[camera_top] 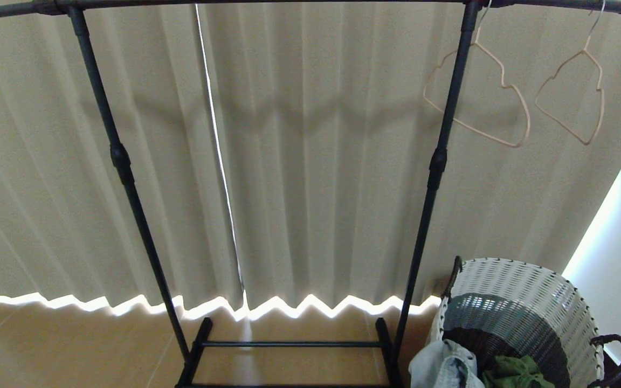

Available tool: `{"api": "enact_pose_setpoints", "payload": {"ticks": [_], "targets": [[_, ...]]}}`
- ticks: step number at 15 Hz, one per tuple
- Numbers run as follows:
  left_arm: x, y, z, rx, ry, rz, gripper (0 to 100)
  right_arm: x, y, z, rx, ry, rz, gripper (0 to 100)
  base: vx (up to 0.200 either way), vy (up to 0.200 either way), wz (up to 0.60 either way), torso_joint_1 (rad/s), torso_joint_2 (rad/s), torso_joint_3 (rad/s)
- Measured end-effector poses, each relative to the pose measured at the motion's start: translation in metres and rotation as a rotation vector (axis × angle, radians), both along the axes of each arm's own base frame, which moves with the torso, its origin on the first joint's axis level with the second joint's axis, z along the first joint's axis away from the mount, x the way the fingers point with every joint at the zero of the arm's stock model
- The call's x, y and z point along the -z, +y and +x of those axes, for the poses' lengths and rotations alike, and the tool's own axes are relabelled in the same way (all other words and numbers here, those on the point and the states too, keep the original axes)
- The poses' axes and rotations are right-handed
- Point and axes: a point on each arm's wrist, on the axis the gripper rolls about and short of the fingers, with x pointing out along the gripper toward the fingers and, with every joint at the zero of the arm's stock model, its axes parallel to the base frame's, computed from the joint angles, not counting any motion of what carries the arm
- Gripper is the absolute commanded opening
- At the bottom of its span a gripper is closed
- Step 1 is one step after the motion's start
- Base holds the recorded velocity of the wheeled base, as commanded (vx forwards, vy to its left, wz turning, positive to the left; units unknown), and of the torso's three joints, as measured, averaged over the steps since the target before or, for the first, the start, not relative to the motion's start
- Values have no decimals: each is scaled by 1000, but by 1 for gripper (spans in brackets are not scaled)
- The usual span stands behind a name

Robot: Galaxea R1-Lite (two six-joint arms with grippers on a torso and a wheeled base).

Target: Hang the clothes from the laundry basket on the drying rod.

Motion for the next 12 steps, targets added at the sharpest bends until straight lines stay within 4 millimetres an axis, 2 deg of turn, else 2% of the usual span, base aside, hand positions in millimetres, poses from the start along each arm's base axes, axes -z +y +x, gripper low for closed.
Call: {"api": "enact_pose_setpoints", "payload": {"ticks": [3,6,9,12], "targets": [[0,0,0,0,1,-2,100,-26,0,15,10,134,-61,100,0,0,0,0,0,0],[0,0,0,0,0,-2,100,-40,-1,53,3,381,-199,100,0,0,0,0,0,0],[0,0,0,-1,-1,-2,100,-36,-2,97,-64,645,-418,100,0,0,0,0,0,0],[0,0,0,-1,0,-2,100,-20,-9,142,-122,830,-566,100,0,0,0,0,0,0]]}}
